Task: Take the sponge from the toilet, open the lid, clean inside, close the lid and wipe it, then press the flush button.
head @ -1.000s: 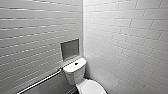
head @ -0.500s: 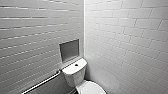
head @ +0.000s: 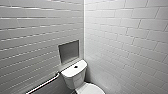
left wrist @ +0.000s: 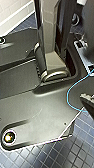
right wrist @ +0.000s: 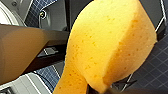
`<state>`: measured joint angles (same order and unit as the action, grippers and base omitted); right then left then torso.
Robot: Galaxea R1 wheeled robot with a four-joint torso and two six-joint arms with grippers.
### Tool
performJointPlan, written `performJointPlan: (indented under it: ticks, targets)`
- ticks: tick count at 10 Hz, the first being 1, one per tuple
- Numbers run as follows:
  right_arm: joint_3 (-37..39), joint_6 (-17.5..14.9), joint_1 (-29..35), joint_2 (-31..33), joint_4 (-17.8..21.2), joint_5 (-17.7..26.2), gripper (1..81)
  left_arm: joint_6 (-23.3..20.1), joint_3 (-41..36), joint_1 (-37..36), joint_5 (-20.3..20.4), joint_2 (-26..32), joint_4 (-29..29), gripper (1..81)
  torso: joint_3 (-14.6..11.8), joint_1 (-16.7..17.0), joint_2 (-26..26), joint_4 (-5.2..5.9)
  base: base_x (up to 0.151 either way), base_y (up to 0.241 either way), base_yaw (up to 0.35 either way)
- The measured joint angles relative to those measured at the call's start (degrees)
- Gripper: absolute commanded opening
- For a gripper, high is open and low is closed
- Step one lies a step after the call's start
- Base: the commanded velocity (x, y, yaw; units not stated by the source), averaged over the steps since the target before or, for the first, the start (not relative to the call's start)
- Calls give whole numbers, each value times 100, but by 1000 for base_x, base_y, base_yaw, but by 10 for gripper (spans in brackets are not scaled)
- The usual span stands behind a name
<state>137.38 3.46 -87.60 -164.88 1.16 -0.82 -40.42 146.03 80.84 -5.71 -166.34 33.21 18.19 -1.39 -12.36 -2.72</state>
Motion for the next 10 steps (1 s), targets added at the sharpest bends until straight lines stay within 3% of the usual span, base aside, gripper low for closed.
performJointPlan:
  ticks: [10]
  targets:
    - [144, 0, -18, -28, 0, 5, 10, 0, 0, 9, 4, -4, 0, 811, 0, 0, 0, 0, 91, 0, 0]
